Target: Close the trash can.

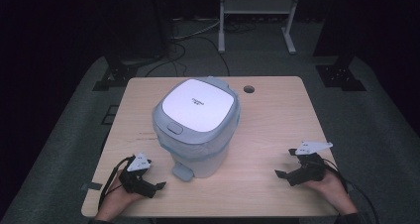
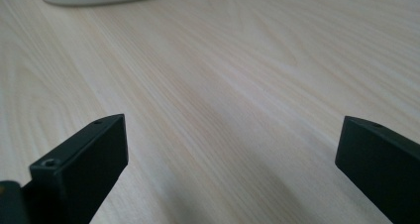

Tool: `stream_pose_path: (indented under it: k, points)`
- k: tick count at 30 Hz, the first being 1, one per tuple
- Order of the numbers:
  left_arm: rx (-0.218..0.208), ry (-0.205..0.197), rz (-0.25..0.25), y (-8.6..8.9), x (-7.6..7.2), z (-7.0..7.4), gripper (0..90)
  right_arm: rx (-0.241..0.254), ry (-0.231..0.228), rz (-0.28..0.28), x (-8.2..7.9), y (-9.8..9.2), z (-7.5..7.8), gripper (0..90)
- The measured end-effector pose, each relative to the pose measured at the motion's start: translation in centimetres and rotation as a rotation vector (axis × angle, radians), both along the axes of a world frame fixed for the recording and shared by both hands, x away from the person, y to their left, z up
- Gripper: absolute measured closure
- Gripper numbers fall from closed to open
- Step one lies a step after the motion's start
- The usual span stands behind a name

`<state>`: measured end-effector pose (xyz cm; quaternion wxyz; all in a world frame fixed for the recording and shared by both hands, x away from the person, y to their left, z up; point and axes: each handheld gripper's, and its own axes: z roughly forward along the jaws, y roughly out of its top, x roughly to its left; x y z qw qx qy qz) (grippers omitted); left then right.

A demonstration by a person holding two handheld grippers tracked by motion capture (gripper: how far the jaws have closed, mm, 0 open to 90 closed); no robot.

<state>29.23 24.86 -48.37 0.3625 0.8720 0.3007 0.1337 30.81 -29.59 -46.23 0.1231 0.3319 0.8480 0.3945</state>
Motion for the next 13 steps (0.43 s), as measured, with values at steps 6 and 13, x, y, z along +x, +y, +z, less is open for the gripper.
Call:
stream_pose_path:
  k: [6, 13]
  points:
    - [0.000, 0.000, 0.000, 0.0, 0.0, 0.0, 0.0, -0.079, 0.031, -0.003, 0.2, 0.6, -1.2, 0.0]
    - [0.000, 0.000, 0.000, 0.0, 0.0, 0.0, 0.0, -0.109, 0.046, 0.006, 0.2, 1.0, -1.9, 0.0]
